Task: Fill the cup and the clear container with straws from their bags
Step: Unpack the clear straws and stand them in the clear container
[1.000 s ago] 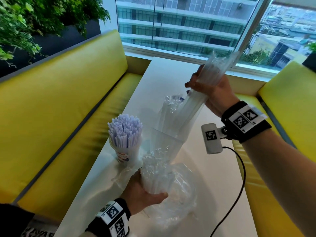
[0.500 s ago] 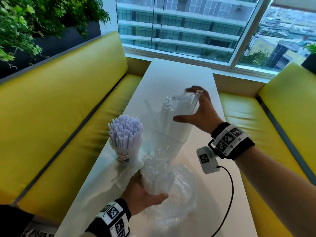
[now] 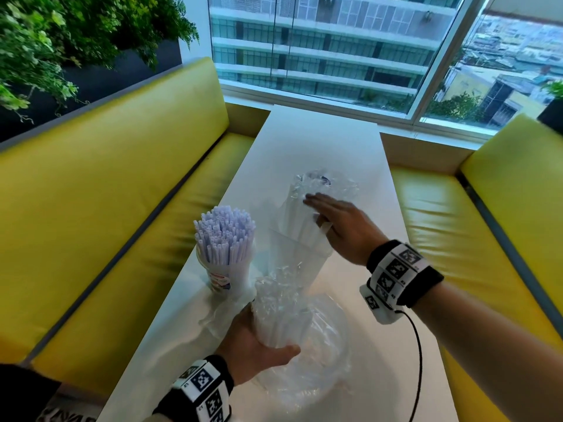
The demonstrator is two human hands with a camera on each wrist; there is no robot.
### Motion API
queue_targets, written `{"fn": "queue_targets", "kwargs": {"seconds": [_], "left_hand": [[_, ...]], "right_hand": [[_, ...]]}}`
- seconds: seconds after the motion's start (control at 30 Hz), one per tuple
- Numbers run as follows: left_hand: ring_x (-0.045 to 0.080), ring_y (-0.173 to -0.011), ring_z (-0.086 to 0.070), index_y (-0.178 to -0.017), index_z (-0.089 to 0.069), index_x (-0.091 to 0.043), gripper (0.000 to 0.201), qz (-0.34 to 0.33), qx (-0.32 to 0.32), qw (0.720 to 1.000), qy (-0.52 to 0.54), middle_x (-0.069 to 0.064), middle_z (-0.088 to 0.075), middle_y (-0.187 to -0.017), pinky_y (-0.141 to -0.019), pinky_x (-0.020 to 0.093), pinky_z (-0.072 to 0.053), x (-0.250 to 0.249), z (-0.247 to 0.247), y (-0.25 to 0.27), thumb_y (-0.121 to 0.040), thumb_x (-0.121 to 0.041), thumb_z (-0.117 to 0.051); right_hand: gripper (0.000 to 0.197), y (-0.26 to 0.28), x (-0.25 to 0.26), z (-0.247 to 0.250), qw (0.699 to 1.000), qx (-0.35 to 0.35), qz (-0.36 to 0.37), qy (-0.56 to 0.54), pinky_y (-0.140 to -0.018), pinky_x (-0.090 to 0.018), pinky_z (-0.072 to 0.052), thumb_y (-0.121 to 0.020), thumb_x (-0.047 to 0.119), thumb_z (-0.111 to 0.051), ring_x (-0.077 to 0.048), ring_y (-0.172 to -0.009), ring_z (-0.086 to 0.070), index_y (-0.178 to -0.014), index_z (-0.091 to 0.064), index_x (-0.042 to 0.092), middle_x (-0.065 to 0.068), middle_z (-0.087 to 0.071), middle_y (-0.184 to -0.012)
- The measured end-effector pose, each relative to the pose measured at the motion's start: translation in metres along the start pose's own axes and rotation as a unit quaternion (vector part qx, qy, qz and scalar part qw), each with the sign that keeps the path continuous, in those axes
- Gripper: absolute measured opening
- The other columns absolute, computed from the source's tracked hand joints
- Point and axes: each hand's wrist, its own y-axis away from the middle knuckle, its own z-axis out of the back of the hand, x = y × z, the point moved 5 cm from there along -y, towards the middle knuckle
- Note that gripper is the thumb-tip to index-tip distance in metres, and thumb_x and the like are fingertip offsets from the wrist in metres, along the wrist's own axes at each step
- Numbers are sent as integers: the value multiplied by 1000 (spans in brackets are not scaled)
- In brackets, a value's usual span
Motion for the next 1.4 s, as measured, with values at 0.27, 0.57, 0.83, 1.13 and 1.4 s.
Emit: {"fn": "queue_targets", "kwargs": {"seconds": [0.27,0.57,0.83,1.13,1.4], "left_hand": [[6,-109,-63,-119,-54,-30,89,4,8,1000,-3,-13,-67,-115,-91,20,-53,1,0,0,-39,-47,-91],[6,-109,-63,-117,-55,-30,88,3,-1,1000,-14,-13,-67,-113,-95,26,-53,1,1,0,-39,-49,-90],[10,-105,-67,-117,-60,-25,84,9,9,1000,-11,-9,-71,-110,-91,35,-57,3,0,0,-43,-47,-93],[9,-104,-67,-117,-59,-26,85,11,3,1000,-14,-10,-70,-109,-89,28,-58,5,0,-1,-41,-46,-93],[6,-104,-67,-117,-61,-25,84,9,-5,1000,-9,-10,-71,-110,-90,26,-56,8,0,-2,-42,-43,-93]], "right_hand": [[60,11,-3,24,966,-54,-90,-238,-119,-42,-26,-94,50,-37,-10,-145,-33,-148,-41,23,7,-42,-154],[76,-15,36,-2,998,-41,38,1,-117,-46,-22,-88,56,-63,-14,-151,-20,-151,-32,28,9,-26,-161],[19,-49,41,-20,996,-22,87,8,-96,-35,-29,-89,38,-69,-16,-109,-65,-105,-68,28,12,-71,-105],[27,-33,-1,5,998,-8,-3,67,-99,-40,-34,-89,20,-69,-25,-118,-56,-116,-68,23,-2,-61,-125],[59,-18,-8,-17,984,76,-10,163,-113,-48,-24,-99,51,-16,-17,-145,-35,-149,-40,29,10,-38,-156]]}}
